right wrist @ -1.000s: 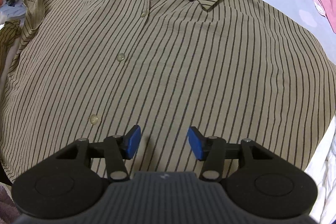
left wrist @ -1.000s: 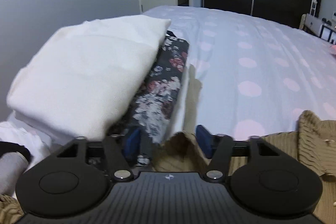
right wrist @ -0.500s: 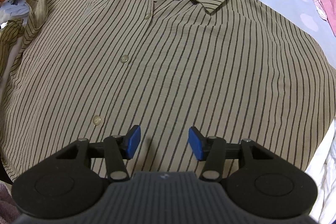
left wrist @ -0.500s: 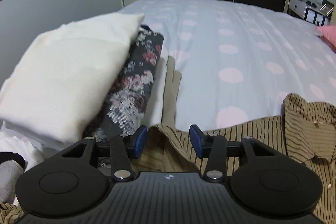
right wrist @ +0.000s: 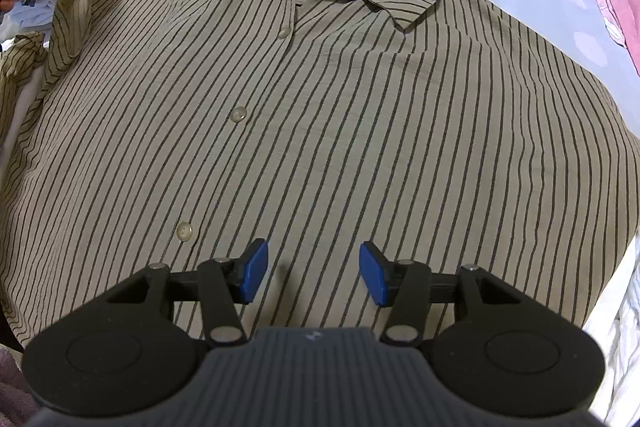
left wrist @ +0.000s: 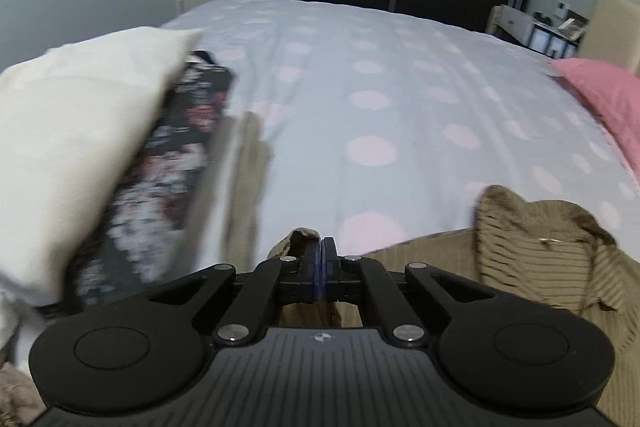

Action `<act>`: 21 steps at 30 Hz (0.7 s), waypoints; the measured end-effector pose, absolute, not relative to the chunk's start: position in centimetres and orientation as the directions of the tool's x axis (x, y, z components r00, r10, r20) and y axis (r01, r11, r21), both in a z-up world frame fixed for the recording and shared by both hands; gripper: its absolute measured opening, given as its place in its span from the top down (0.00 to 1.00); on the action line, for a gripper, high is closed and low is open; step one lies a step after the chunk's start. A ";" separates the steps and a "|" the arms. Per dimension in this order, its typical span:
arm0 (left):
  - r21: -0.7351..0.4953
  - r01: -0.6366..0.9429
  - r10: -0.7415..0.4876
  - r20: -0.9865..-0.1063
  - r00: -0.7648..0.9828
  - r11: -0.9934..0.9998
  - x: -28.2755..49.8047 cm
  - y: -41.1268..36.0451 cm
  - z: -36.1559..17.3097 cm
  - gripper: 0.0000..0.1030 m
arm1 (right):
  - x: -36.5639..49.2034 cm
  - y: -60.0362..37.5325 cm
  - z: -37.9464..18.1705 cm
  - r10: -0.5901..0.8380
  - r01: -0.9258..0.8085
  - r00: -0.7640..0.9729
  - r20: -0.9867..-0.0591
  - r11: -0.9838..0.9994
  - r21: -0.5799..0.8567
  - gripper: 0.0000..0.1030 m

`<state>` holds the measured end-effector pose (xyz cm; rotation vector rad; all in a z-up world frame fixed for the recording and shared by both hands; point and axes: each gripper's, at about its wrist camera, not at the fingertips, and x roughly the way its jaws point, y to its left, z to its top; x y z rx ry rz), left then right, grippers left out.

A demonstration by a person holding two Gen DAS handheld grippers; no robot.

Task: Fold clothes
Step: 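Grasp the shirt sleeve cuff with the left gripper, then fold the held sleeve inward over the shirt body with the left gripper, then open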

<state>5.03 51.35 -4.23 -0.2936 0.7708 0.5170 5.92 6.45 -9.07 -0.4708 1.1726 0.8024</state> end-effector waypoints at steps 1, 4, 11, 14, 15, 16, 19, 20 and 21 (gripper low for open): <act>-0.080 -0.529 0.314 -0.726 0.612 0.845 5.5 51.0 -4.3 1.00 | 6.0 6.4 -9.1 0.306 -0.762 0.167 -0.937 0.643 0.074 0.48; -0.120 -0.492 0.256 -0.735 0.628 0.862 7.1 50.1 -5.0 1.00 | 6.2 6.3 -9.0 0.304 -0.757 0.171 -0.937 0.649 0.073 0.48; -0.147 -0.414 0.149 -0.784 0.602 0.898 10.6 47.9 -8.4 1.00 | 6.6 6.5 -8.8 0.308 -0.754 0.175 -0.935 0.652 0.073 0.48; -0.134 -0.388 0.128 -0.804 0.580 0.912 11.2 47.1 -9.4 0.93 | 6.6 6.7 -8.8 0.308 -0.758 0.172 -0.936 0.648 0.074 0.48; -0.130 -0.380 0.123 -0.810 0.574 0.916 11.3 46.8 -9.7 0.90 | 6.6 6.7 -8.8 0.308 -0.759 0.171 -0.936 0.647 0.074 0.48; -0.129 -0.371 0.118 -0.810 0.574 0.920 11.2 46.7 -9.6 0.85 | 6.6 6.8 -8.8 0.307 -0.760 0.170 -0.936 0.646 0.074 0.48; -0.145 -0.351 0.093 -0.810 0.579 0.925 10.7 46.5 -9.0 0.73 | 6.6 6.9 -8.8 0.308 -0.763 0.169 -0.936 0.642 0.073 0.48; -0.145 -0.346 0.092 -0.806 0.585 0.927 10.3 46.4 -8.6 0.70 | 6.5 7.0 -8.8 0.309 -0.766 0.169 -0.936 0.639 0.072 0.48; -0.138 -0.341 0.097 -0.803 0.589 0.930 10.0 46.3 -8.2 0.70 | 6.5 7.0 -8.8 0.310 -0.768 0.169 -0.936 0.636 0.072 0.48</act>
